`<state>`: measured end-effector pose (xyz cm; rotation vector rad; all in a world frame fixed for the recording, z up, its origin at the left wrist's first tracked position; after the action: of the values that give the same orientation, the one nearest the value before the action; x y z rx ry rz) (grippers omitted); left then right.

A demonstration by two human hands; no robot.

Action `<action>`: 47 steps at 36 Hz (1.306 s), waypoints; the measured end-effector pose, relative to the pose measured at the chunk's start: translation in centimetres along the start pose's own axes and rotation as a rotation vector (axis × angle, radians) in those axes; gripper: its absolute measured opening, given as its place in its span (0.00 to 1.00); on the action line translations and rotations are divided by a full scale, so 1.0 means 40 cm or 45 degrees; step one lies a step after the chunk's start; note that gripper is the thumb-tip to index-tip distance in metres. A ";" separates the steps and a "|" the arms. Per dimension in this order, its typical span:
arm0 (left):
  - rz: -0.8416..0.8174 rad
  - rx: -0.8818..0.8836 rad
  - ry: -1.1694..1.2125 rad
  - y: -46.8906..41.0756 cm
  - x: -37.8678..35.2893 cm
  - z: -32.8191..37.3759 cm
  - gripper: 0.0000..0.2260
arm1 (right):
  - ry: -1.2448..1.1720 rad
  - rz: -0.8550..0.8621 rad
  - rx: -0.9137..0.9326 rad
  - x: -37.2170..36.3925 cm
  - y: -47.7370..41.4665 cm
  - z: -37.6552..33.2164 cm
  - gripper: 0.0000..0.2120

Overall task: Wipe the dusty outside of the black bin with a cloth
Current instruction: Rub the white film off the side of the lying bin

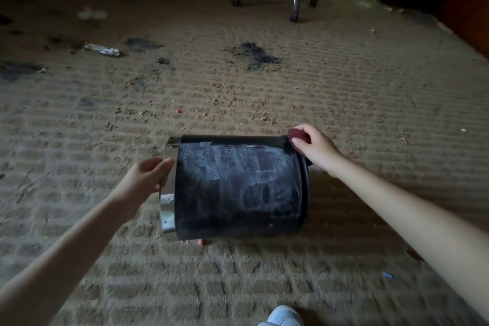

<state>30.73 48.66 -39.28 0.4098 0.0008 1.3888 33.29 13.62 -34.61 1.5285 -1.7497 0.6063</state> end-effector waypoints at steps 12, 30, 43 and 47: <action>0.277 -0.568 -0.859 0.006 -0.013 0.059 0.28 | 0.348 0.254 0.322 0.096 0.019 -0.061 0.10; 0.381 -0.620 -1.101 -0.003 -0.017 0.079 0.26 | 0.639 -0.095 0.847 -0.004 0.169 -0.092 0.12; 0.388 -0.623 -1.061 -0.010 -0.014 0.073 0.26 | 0.526 -0.016 0.811 0.058 0.183 -0.119 0.13; 0.399 -0.619 -1.105 -0.010 -0.013 0.074 0.25 | 0.547 0.010 0.644 0.026 0.084 -0.121 0.12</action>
<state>31.72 47.30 -36.77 0.5846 -1.1275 1.3583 31.01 17.22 -30.39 1.5603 -1.3291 1.3500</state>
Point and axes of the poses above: each hand's wrist, its own y-axis away from the middle knuckle, its own x-axis out of the back of the hand, z = x × y, the point moved 9 cm from there along -y, towards the middle knuckle, and after that the axes turned 2 degrees about z, right-handed, at the moved point
